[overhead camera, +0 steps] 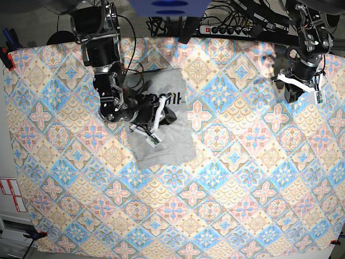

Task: Fold the T-shirt properly
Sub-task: 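Drag the folded shirt with the right gripper toward the right arm's base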

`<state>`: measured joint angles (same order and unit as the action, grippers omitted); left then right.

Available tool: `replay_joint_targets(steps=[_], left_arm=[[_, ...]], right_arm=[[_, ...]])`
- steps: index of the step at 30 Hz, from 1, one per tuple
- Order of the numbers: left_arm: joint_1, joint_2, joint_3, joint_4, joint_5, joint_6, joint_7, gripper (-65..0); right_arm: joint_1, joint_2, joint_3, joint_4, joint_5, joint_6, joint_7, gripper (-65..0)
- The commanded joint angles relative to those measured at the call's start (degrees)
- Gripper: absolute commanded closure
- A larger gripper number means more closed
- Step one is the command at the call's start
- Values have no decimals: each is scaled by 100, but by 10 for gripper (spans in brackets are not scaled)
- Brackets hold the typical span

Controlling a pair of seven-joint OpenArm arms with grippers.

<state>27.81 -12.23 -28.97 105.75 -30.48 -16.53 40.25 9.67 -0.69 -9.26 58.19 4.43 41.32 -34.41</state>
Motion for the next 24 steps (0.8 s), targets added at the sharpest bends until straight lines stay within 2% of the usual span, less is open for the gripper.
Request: replay_joint_targets(steps=[1,5,13,16,20,24], left_arm=[[10,-65,-35,93,-60,-12,-135,0],[10,-65,-35,93,-60,-12,-135,0],[10,-65,-35,93,-60,-12,-126,0],[19,-65,-35,93,-60,-12,-126,0],[80,-65,-8,93,-60,-12,-126,0],[89,-65,-8,93,-60,-12,-126,0]], right_arm=[[57,108,139,49,-315,-132,-159,-44],[180,434,438,49,-333,-132,-159,-44],[620,1260,455,49,-333,-132,-159,-45],[787,1418,455,49,-324,-132,-159,-45],[822,1462,464,207,-324,-132,-159,-45],[637,1471,464,1086,-315,-132,-229,-43]])
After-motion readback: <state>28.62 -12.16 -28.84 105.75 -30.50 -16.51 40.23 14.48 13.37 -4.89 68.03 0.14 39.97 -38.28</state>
